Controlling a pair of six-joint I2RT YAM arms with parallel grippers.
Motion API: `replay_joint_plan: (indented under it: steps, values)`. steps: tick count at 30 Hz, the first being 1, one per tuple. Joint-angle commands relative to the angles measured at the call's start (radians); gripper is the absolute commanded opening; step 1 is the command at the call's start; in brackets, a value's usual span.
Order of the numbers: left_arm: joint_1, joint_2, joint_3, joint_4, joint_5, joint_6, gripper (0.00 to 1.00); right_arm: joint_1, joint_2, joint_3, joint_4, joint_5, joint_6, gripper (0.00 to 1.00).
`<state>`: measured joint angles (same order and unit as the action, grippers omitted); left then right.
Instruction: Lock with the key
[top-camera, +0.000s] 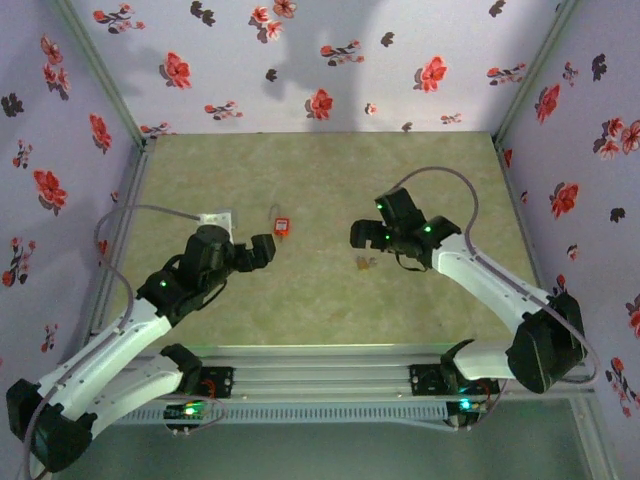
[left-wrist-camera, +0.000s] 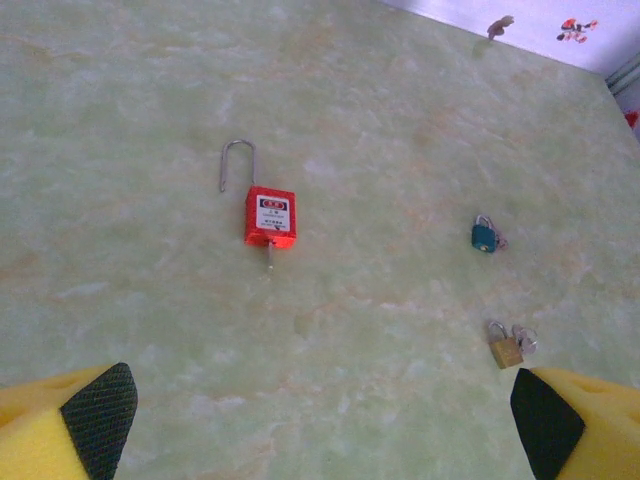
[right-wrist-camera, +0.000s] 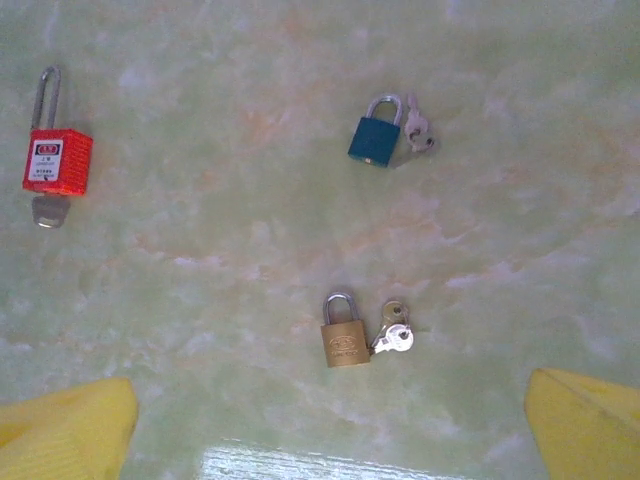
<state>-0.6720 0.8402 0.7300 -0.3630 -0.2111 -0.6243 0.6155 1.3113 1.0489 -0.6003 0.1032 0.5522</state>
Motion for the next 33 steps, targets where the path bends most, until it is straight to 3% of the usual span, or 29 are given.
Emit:
replay_joint_plan:
  steps: [1,4,12,16,22,33]
  values:
    - [0.014,-0.029,-0.036,0.060,-0.032,-0.027,1.00,0.085,-0.004,0.077,-0.138,0.224,0.053,1.00]
    - [0.020,-0.041,-0.072,0.091,-0.032,-0.040,1.00,0.145,-0.042,0.068,-0.109,0.317,0.145,0.99]
    - [0.022,-0.124,-0.188,0.191,-0.048,-0.032,1.00,0.170,-0.131,-0.074,0.115,0.215,0.314,1.00]
    - [0.023,-0.204,-0.251,0.221,-0.100,-0.010,1.00,0.190,-0.069,-0.032,0.076,0.188,0.325,1.00]
    - [0.023,-0.239,-0.261,0.200,-0.150,-0.001,1.00,0.269,0.054,0.062,0.043,0.282,0.317,1.00]
    - [0.023,-0.293,-0.242,0.102,-0.295,-0.040,1.00,0.320,0.374,0.365,-0.072,0.337,0.252,0.99]
